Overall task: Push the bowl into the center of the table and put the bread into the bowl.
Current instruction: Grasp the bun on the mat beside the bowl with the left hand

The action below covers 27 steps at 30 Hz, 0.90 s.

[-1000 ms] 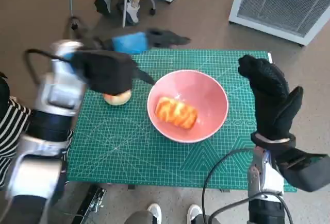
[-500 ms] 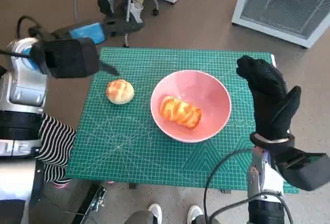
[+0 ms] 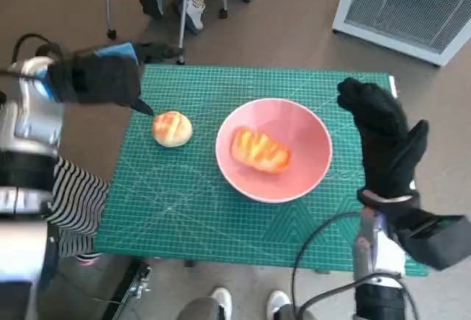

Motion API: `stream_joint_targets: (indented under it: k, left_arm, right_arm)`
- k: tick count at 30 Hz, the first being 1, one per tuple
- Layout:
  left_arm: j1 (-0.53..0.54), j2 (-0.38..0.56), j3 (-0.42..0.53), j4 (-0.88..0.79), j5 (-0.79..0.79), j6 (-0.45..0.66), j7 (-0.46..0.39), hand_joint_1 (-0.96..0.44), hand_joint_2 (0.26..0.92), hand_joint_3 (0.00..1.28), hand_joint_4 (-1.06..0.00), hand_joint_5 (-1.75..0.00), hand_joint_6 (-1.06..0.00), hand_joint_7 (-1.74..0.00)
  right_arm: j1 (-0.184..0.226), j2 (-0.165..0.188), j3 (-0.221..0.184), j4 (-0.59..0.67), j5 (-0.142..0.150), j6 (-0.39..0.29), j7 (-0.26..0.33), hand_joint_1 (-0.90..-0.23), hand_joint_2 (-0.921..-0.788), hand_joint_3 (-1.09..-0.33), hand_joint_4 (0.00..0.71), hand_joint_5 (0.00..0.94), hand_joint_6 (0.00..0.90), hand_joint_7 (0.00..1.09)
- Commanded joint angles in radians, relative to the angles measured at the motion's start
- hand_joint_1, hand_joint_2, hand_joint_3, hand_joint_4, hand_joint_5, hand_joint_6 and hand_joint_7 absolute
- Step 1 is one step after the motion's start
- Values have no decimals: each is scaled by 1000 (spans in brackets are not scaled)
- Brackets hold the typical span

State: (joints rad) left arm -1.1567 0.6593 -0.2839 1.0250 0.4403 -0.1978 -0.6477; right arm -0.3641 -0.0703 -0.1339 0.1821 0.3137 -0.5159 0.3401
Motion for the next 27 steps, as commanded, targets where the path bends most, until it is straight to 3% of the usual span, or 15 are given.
stream_joint_targets:
  k: [1, 15, 27]
  left_arm:
    - [-36, -39, -32, 121, 31, -16, 31, -254, 731, 0, -41, -2, -222, -2]
    - [-41, -121, -100, 256, 98, 24, 114, -226, 736, 2, -65, -5, -217, 0]
    - [-4, -179, -147, 295, 143, 60, 169, -249, 739, 2, -84, -3, -216, -1]
  right_arm:
    - [18, -7, 1, -2, 5, 11, 12, -703, -921, -721, 173, 2, 95, 409]
    - [35, -23, -10, -41, 14, 23, 19, -705, -921, -720, 175, 2, 93, 410]
    - [56, -30, -13, -84, 1, 31, 10, -700, -921, -720, 179, 3, 92, 412]
